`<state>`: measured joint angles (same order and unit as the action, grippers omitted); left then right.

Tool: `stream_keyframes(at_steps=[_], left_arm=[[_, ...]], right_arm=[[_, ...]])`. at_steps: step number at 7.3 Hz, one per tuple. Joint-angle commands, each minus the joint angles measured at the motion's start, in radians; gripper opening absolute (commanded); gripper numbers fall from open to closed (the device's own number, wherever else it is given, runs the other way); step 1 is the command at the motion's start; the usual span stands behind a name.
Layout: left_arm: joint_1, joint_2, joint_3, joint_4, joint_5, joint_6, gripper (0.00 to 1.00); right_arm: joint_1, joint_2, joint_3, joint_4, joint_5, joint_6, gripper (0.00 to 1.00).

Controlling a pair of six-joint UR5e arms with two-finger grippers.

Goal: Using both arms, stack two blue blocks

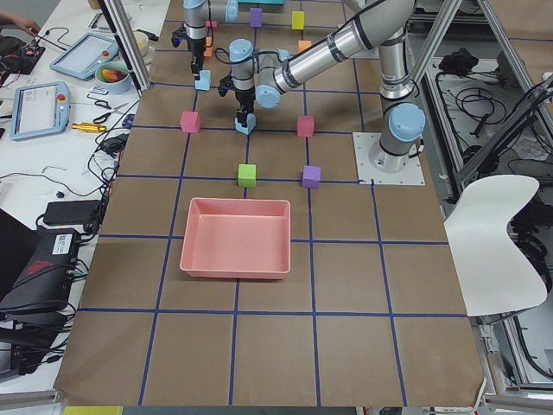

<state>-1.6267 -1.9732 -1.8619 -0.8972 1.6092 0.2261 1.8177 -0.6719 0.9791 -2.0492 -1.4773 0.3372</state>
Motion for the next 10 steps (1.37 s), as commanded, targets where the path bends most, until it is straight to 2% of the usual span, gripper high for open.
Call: stream_keyframes(at_steps=[1,2,3,5,6,8,9,10], left_arm=[[0.001,0.004,0.000,0.001,0.005,0.025,0.32],[0.002,0.007,0.007,0.010,0.003,0.025,0.25],[0.004,0.011,0.013,0.012,0.003,0.025,0.21],[0.002,0.019,0.067,-0.021,0.005,0.024,0.18],[0.001,0.024,0.122,-0.079,0.000,0.009,0.15],[-0.007,-0.007,0.287,-0.226,-0.020,-0.129,0.15],[-0.013,-0.022,0.372,-0.288,-0.107,-0.202,0.15],[-0.033,-0.051,0.447,-0.323,-0.123,-0.264,0.16]], right_arm=[[0.000,0.020,-0.019,-0.002,-0.009,0.019,0.51],[-0.001,0.023,-0.019,0.000,-0.011,0.040,0.71],[-0.003,0.025,-0.022,0.000,-0.009,0.040,1.00],[-0.017,-0.006,-0.061,0.013,-0.011,0.062,1.00],[-0.018,-0.053,-0.075,0.076,-0.005,0.062,1.00],[-0.072,-0.225,-0.076,0.315,0.009,0.019,1.00],[-0.101,-0.301,-0.073,0.425,0.008,-0.013,1.00],[-0.132,-0.374,-0.062,0.560,-0.001,-0.058,1.00]])
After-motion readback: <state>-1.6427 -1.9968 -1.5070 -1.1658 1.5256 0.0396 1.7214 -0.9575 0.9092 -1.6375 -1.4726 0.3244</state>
